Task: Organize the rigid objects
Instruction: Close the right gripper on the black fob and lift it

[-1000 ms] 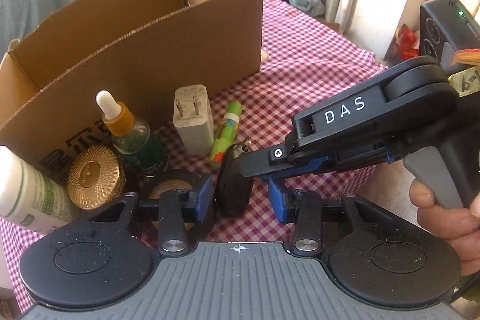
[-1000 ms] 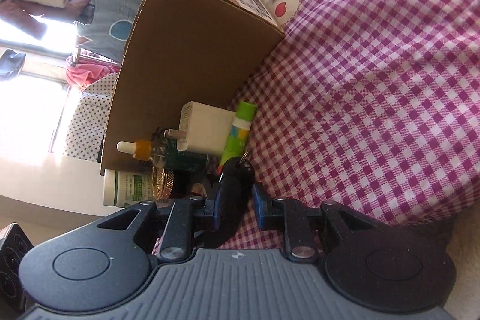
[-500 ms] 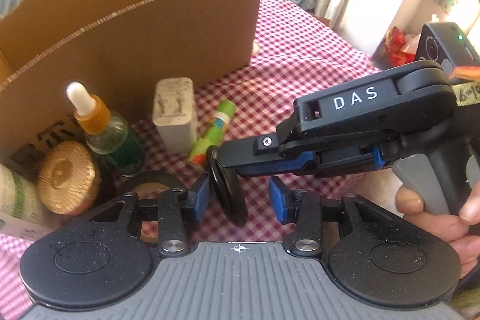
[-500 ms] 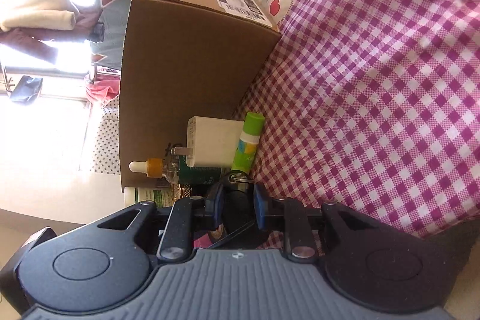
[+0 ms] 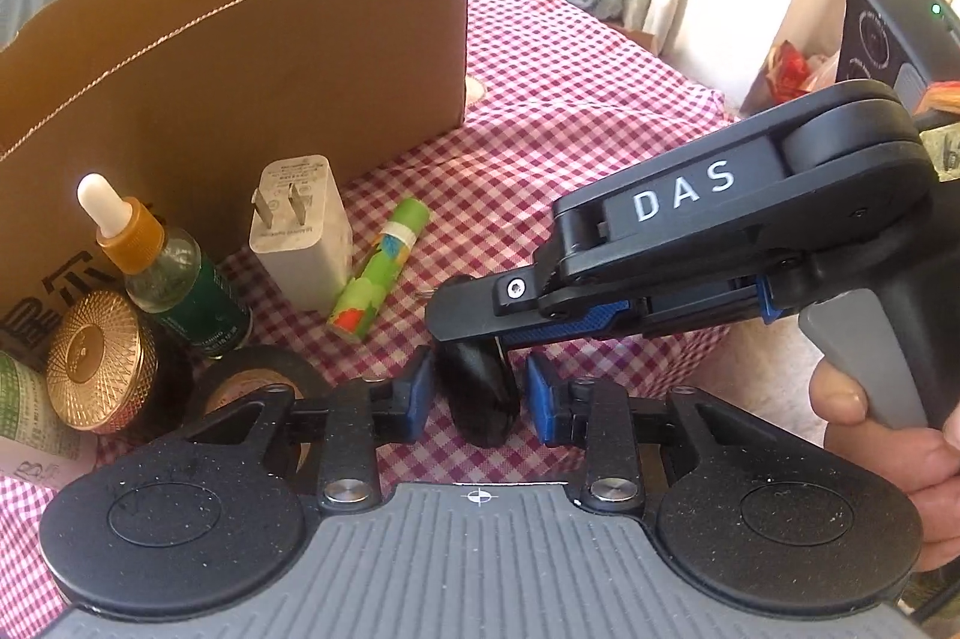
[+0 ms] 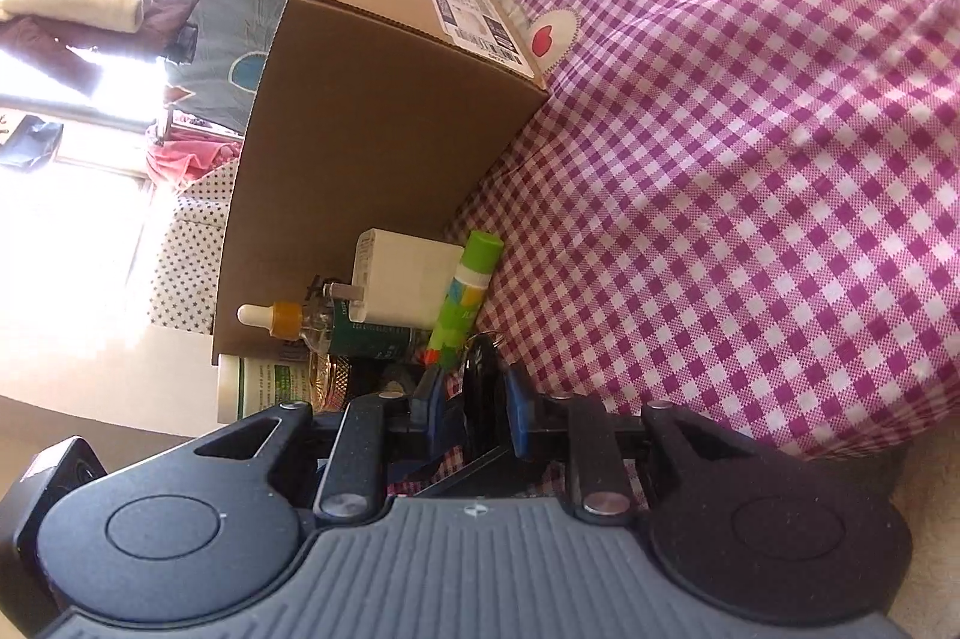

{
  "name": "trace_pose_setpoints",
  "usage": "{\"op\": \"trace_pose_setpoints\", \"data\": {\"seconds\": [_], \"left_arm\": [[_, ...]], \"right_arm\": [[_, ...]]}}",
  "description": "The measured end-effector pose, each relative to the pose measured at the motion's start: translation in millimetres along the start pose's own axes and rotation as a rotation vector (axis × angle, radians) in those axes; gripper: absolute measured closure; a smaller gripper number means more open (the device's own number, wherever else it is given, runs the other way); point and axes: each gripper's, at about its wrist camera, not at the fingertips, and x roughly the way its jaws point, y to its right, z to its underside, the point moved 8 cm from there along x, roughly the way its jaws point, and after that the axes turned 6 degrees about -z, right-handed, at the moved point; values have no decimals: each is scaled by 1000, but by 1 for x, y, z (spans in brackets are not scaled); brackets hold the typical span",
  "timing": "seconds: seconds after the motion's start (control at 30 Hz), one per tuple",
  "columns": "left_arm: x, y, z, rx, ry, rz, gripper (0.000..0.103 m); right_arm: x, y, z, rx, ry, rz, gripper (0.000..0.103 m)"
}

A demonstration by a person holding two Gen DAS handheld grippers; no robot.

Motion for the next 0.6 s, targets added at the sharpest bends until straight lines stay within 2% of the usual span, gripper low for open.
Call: {"op": "trace_pose_setpoints", "data": {"seconds": [0.1,0.13,0.33,0.6], "left_arm": [[0,-3,-1,-9,8,-9,73],[0,-4,-1,-15,7,-9,75],[-9,-6,-2,-10,29,-18,75],[-51,-11,-13,-28,129,-20,75]], "right_arm": [[4,-5,2,-24,12,20,81],[8,-10,4,-35,18,33,85],[7,-18,7,-46,48,26,86],[-16,-66,8,-170,124,37,86]]}}
